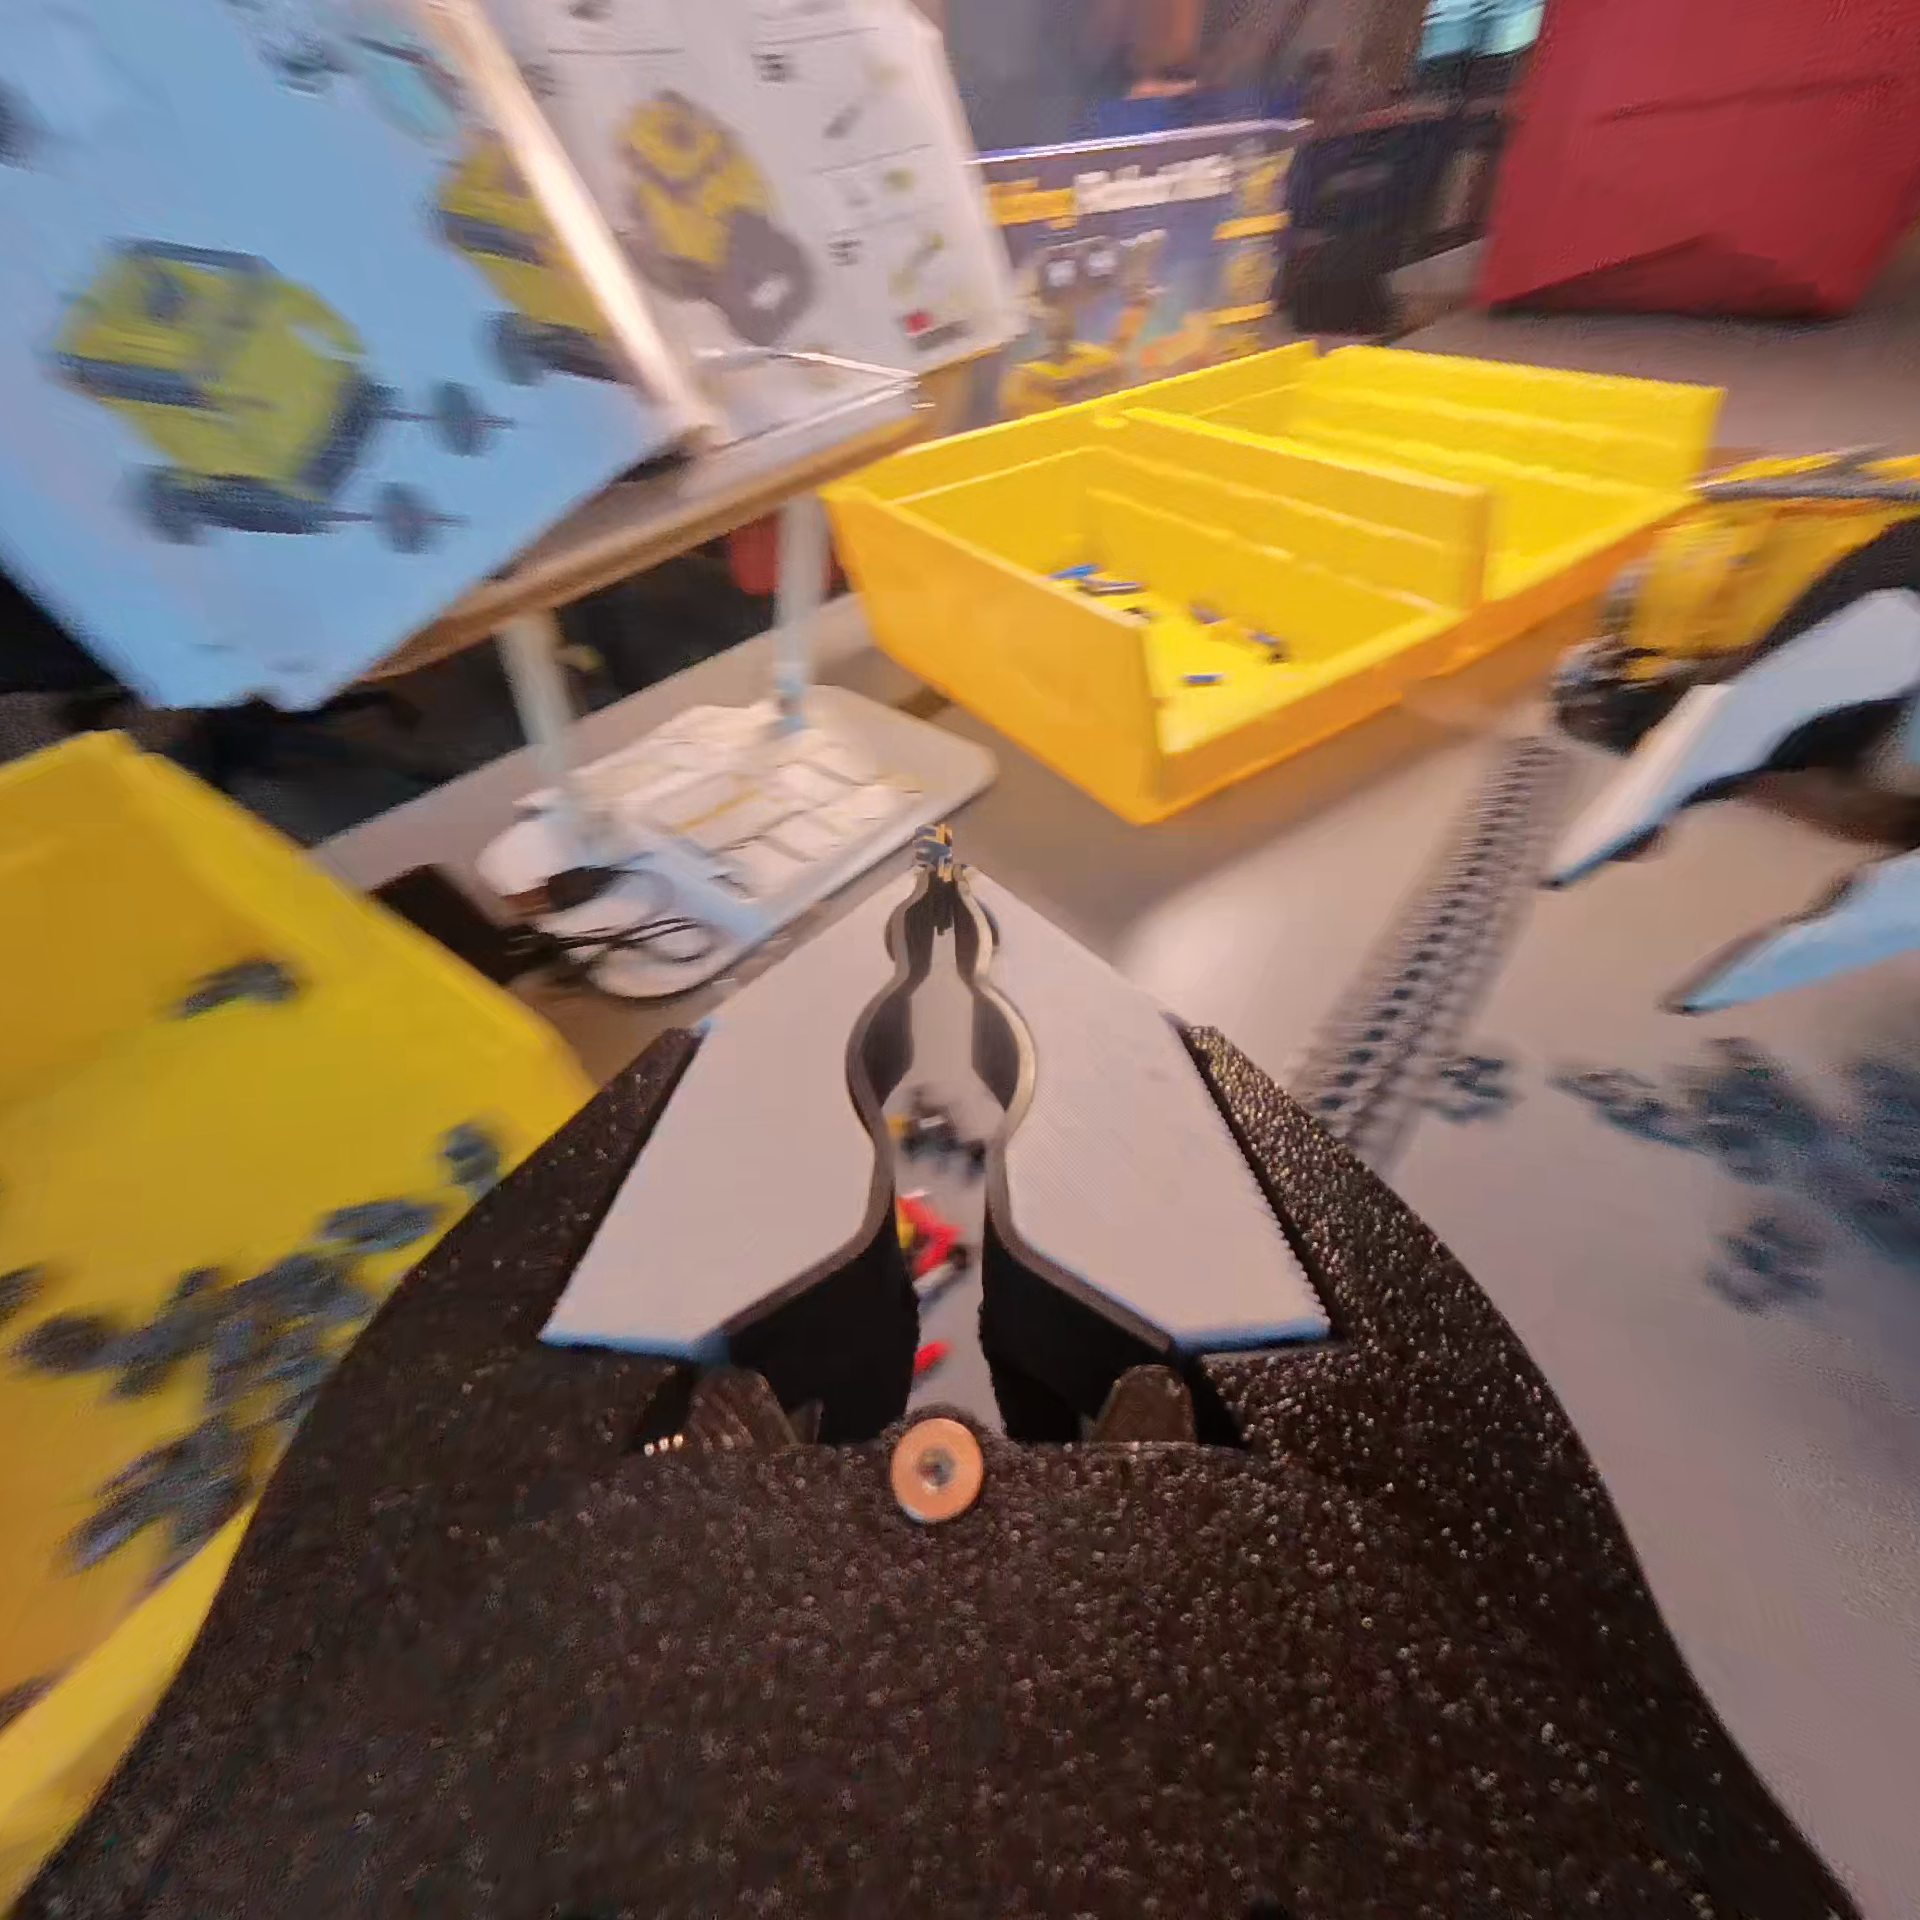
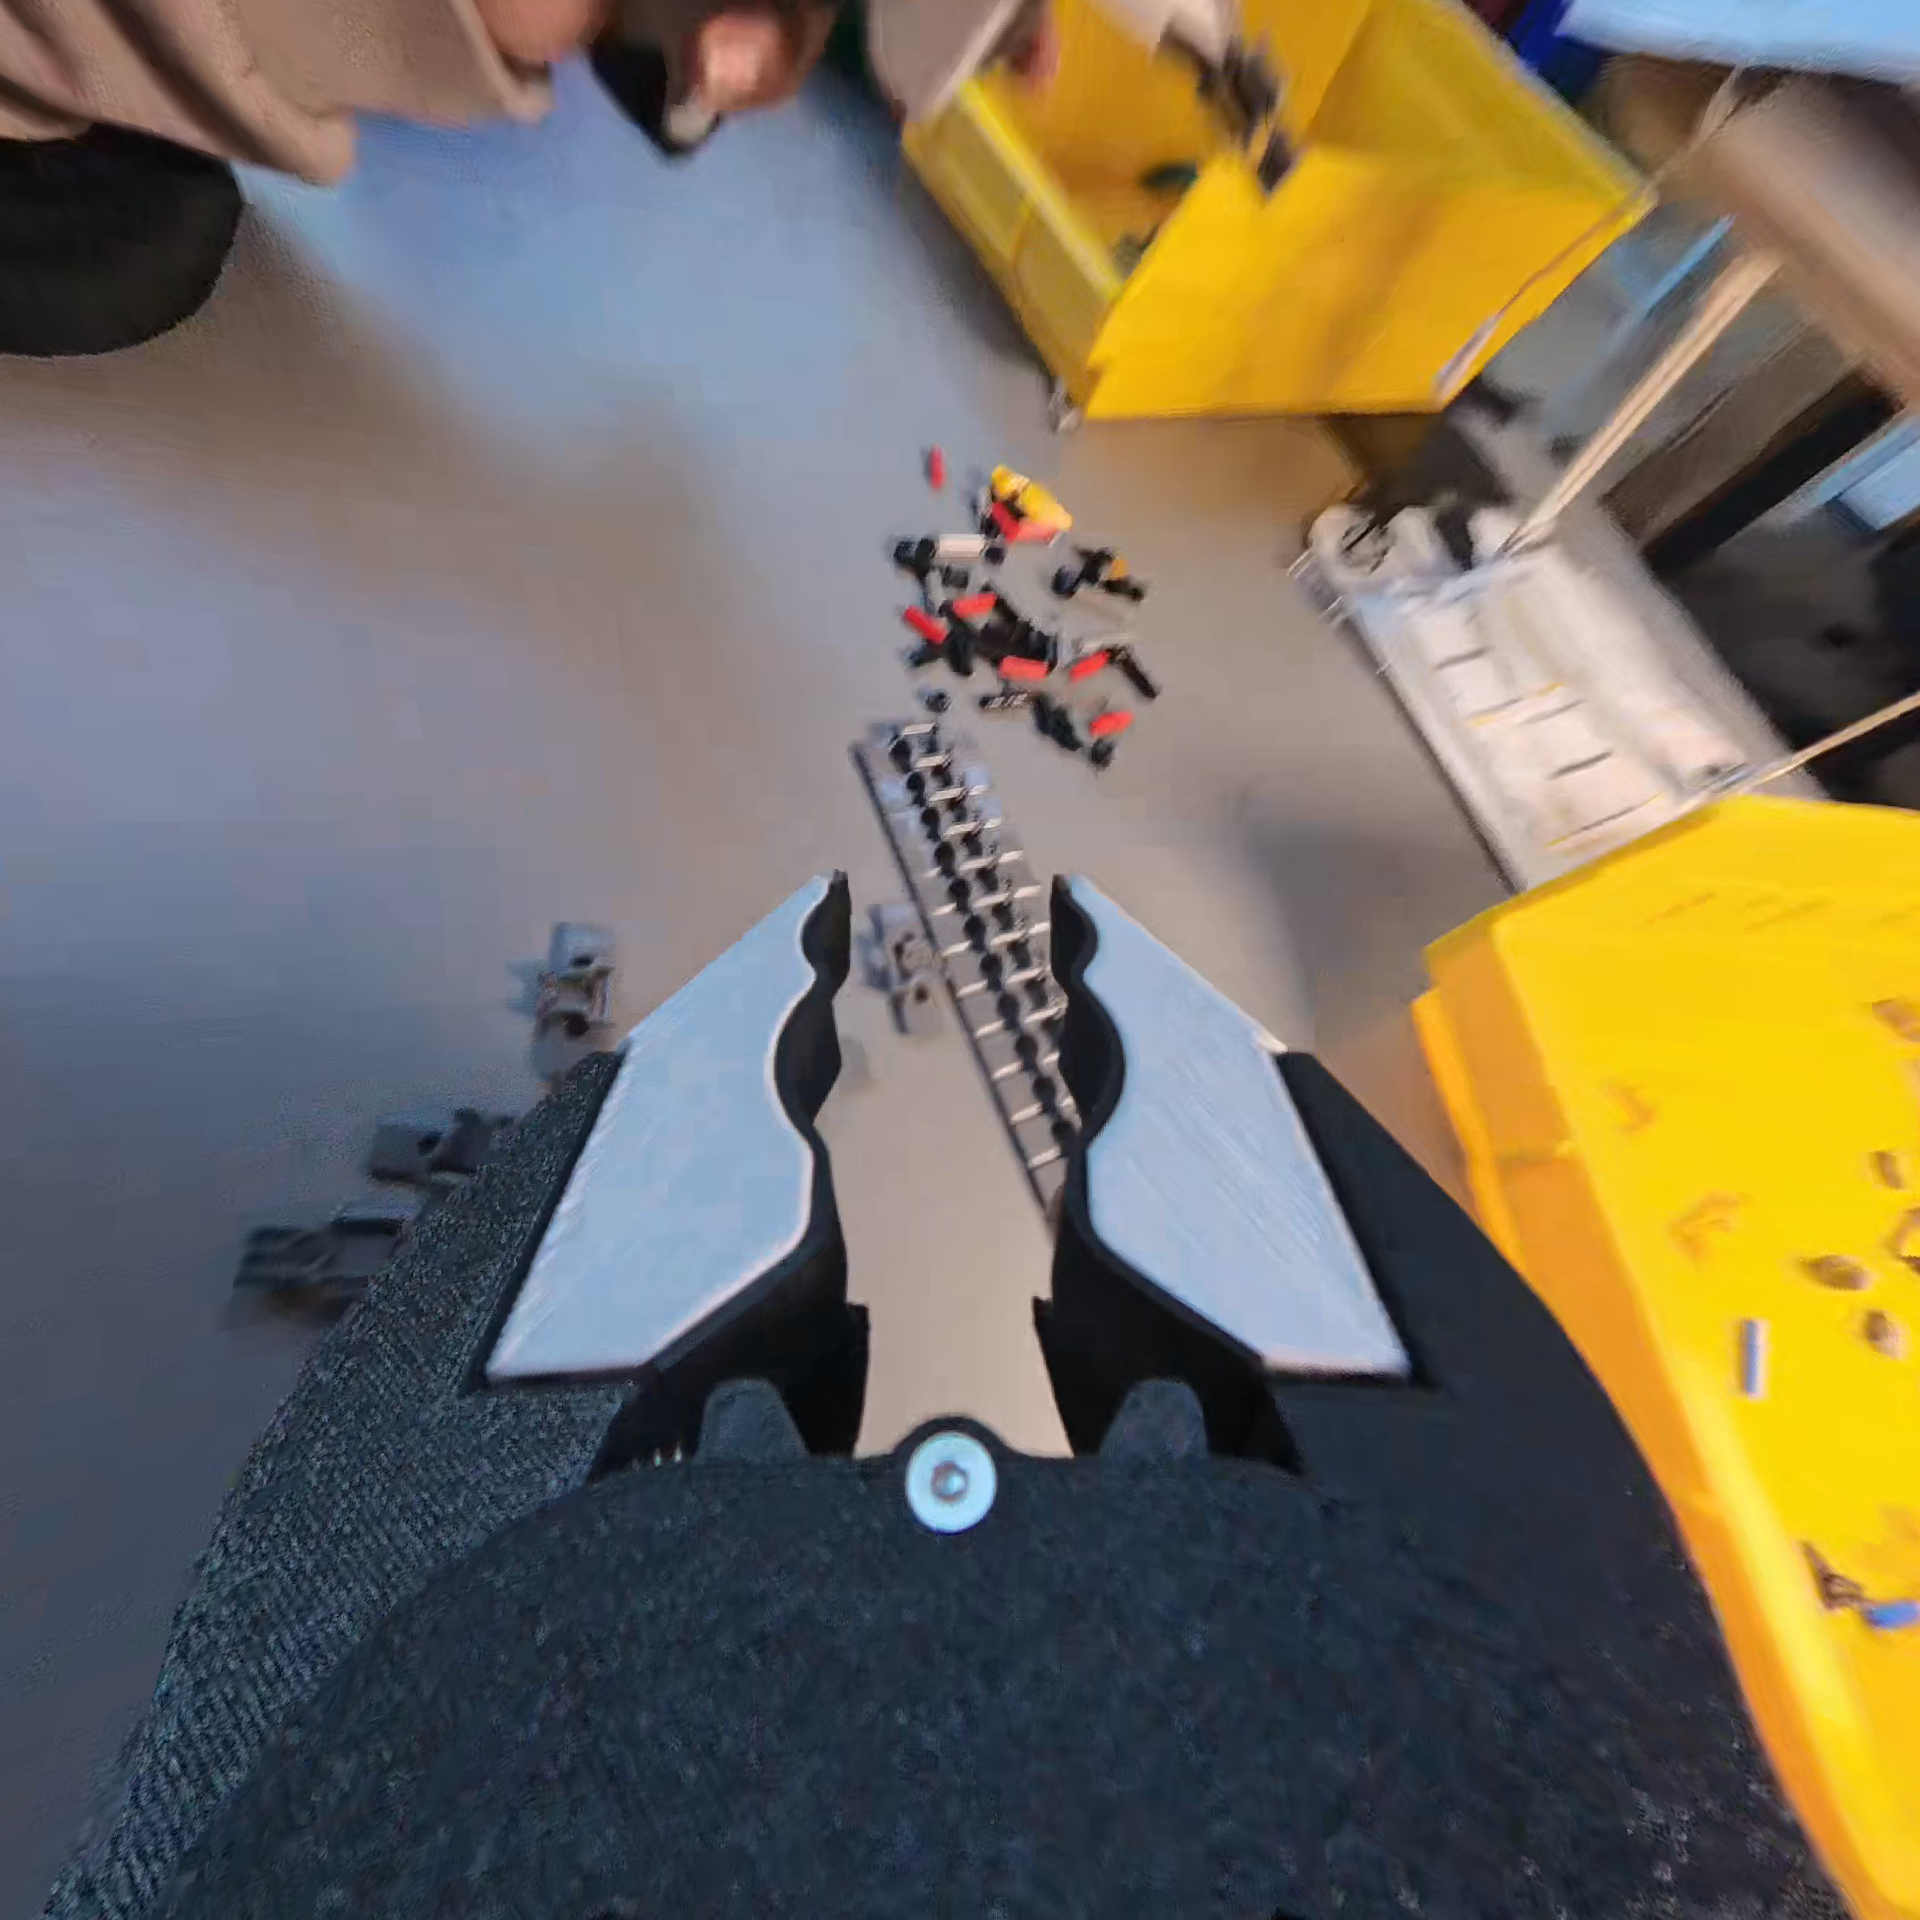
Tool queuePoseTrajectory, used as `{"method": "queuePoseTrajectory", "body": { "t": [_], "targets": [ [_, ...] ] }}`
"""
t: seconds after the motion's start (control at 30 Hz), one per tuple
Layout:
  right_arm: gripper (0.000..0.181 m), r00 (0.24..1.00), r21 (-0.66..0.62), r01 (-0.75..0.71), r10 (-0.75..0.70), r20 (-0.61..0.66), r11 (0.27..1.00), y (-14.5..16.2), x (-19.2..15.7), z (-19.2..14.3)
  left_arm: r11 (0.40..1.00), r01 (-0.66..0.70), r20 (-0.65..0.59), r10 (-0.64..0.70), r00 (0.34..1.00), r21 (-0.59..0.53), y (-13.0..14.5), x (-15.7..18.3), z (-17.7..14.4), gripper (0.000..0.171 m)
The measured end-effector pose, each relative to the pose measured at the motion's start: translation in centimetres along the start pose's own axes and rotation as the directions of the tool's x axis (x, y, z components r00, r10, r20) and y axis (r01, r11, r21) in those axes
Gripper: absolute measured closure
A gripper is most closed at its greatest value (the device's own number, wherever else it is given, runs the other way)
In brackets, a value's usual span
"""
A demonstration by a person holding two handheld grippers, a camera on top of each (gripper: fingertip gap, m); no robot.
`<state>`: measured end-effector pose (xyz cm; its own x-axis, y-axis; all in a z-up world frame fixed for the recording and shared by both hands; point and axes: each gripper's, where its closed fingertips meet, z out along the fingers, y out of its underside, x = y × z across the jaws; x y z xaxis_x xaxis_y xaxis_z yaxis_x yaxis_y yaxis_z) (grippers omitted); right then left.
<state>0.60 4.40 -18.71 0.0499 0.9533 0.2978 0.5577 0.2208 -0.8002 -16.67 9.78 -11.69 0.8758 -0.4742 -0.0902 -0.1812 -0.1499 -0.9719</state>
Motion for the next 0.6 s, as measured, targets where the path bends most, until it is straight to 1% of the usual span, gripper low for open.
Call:
{"method": "queuePoseTrajectory", "body": {
  "t": [0.07,0.1,0.13,0.2,0.23,0.27,0.3,0.33,0.37,0.4,0.43,0.5,0.57,0.6],
  "targets": [
    [0.138,0.983,-0.111,-0.106,0.121,0.135,0.988,2.2,-1.5,0.1,0.997,-0.042,0.191,0.054,0.98,-0.066,1.4,-5.7,-1.4,0.169],
    [0.138,0.974,-0.151,-0.131,0.155,0.164,0.98,3.0,-1.9,0.3,0.995,-0.032,0.256,0.055,0.965,-0.093,2.2,-7.9,-2.1,0.169],
    [0.138,0.967,-0.185,-0.136,0.171,0.187,0.973,3.7,-2.4,0.5,0.993,-0.004,0.311,0.041,0.95,-0.12,3.1,-9.9,-2.6,0.169],
    [0.139,0.965,-0.249,-0.131,0.181,0.19,0.96,5.1,-2.8,1.0,0.986,0.058,0.413,0.012,0.91,-0.157,4.8,-13.2,-3.5,0.169],
    [0.139,0.962,-0.284,-0.127,0.188,0.197,0.95,5.7,-3.1,1.1,0.979,0.093,0.435,-0.004,0.9,-0.184,5.7,-14.2,-3.6,0.169],
    [0.138,0.96,-0.305,-0.123,0.191,0.205,0.944,6.1,-3.4,1.2,0.97,0.125,0.435,-0.021,0.9,-0.211,6.5,-14.7,-3.6,0.169],
    [0.143,0.955,-0.299,-0.135,0.204,0.213,0.944,5.9,-3.6,1.3,0.965,0.147,0.427,-0.041,0.903,-0.219,7.0,-14.9,-3.4,0.169],
    [0.146,0.957,-0.313,-0.126,0.199,0.213,0.941,6.1,-3.7,1.3,0.968,0.158,0.414,-0.064,0.908,-0.197,7.0,-14.9,-3.3,0.168],
    [0.149,0.959,-0.31,-0.115,0.187,0.212,0.944,6.1,-3.8,1.3,0.97,0.171,0.386,-0.094,0.918,-0.17,6.8,-14.6,-3.1,0.162],
    [0.157,0.959,-0.311,-0.11,0.183,0.216,0.944,6.1,-3.9,1.3,0.97,0.187,0.347,-0.124,0.93,-0.155,6.5,-14.0,-2.8,0.151],
    [0.16,0.958,-0.309,-0.107,0.181,0.223,0.945,6.0,-4.1,1.3,0.971,0.199,0.306,-0.149,0.94,-0.137,6.1,-13.3,-2.6,0.138],
    [0.161,0.965,-0.295,-0.086,0.153,0.214,0.952,6.0,-3.9,1.4,0.974,0.213,0.22,-0.192,0.956,-0.078,4.8,-11.7,-2.3,0.117],
    [0.162,0.973,-0.271,-0.064,0.12,0.195,0.961,5.7,-3.6,1.5,0.977,0.214,0.128,-0.209,0.969,-0.021,3.2,-9.7,-2.1,0.104],
    [0.166,0.977,-0.251,-0.052,0.102,0.187,0.967,5.4,-3.4,1.6,0.978,0.207,0.082,-0.207,0.975,-0.002,2.4,-8.5,-2.0,0.099]
  ]
}}
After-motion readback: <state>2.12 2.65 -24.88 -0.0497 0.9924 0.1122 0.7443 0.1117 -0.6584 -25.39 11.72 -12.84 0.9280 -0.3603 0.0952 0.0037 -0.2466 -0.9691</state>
